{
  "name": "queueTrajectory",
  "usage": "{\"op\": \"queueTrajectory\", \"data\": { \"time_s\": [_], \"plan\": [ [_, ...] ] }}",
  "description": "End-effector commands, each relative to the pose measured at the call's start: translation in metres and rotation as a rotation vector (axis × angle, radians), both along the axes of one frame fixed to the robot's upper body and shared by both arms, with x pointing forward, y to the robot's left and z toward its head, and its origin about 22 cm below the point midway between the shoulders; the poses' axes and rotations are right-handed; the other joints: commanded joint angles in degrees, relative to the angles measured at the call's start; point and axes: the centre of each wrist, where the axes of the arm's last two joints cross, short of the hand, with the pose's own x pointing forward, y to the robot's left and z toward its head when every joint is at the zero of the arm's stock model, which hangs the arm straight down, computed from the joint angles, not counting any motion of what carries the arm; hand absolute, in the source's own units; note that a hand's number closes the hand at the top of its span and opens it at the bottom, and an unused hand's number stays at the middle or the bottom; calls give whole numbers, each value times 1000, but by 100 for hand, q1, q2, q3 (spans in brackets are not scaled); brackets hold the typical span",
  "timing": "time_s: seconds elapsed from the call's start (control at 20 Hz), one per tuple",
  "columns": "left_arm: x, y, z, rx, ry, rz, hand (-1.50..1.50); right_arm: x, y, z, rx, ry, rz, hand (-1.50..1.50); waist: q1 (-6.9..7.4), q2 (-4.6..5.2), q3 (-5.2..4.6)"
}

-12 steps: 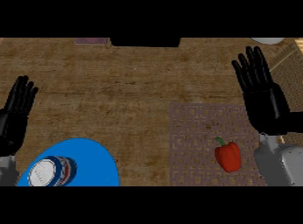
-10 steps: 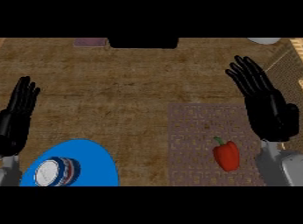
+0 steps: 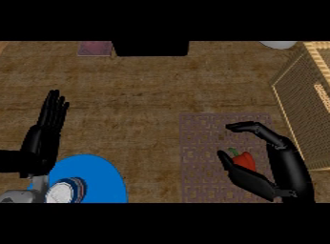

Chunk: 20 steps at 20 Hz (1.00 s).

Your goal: Pick the bell pepper from the placemat and place it in the basket

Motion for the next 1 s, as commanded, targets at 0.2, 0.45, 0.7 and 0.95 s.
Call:
{"op": "queueTrajectory", "data": {
  "time_s": [0.2, 0.45, 0.7, 0.95],
  "plan": [
    [-7, -10, 2, -5, 24, 17, 0, -28, 15, -17, -233, 14, -445, -150, -134, -29, -41],
    [-13, -5, 3, 0, 27, 39, 0, -36, -31, -17, -540, 143, -666, -150, -273, -56, -80],
    [-13, -11, 6, -19, 24, 35, 0, -53, -34, 10, -790, 355, -632, -150, -193, -32, -94],
    [-12, -27, 15, -16, 16, -8, 0, -74, -8, 62, -863, 508, -536, -150, 33, 4, -43]
  ]
}}
